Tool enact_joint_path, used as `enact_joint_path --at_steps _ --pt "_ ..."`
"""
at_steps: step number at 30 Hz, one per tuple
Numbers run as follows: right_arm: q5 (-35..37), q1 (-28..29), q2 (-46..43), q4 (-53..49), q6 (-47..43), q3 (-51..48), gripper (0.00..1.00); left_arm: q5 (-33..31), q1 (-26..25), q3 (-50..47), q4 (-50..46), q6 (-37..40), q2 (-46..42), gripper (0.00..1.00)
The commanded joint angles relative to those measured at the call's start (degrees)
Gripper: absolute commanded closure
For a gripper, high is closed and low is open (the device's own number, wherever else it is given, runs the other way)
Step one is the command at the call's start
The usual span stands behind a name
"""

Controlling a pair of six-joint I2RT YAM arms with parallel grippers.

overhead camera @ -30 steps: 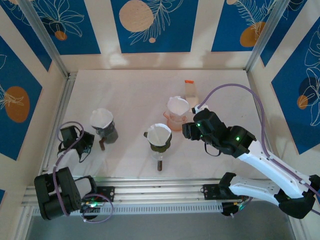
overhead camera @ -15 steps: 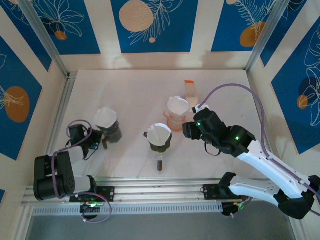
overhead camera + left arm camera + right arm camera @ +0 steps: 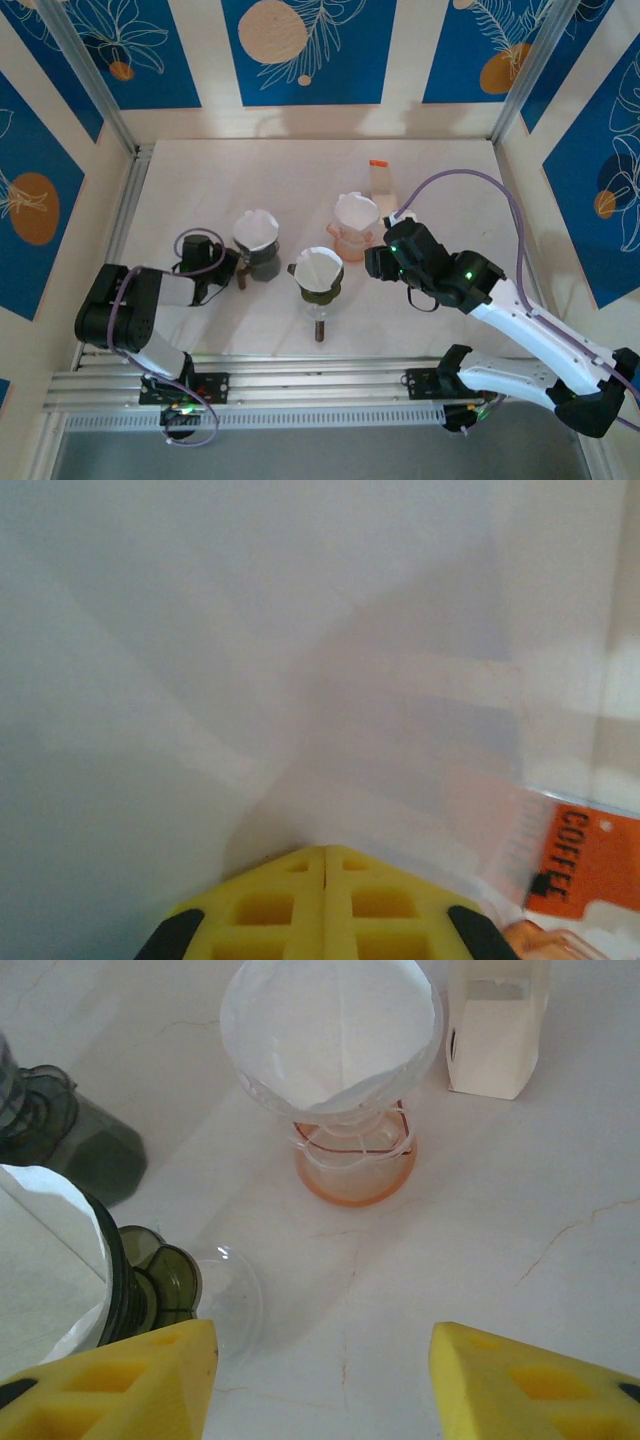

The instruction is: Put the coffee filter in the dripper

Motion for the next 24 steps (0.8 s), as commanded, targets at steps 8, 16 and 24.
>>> enact_joint_path --at_steps 8,16,24 --pt "0.62 -0.54 0.07 -0.93 2.53 -0.89 0.41 -2.72 -5.32 2.02 3.98 -3.23 3.94 1.0" --pt "1.47 -0.92 0.5 0.18 2.2 -0.74 0.41 -3.83 1.59 0.32 -12.58 3.46 -12.35 1.0" --pt "6.18 -3.4 0.32 2.64 -0.03 -0.44 0.34 -9.2 6.47 8.05 -38.16 18.81 -33.91 0.82"
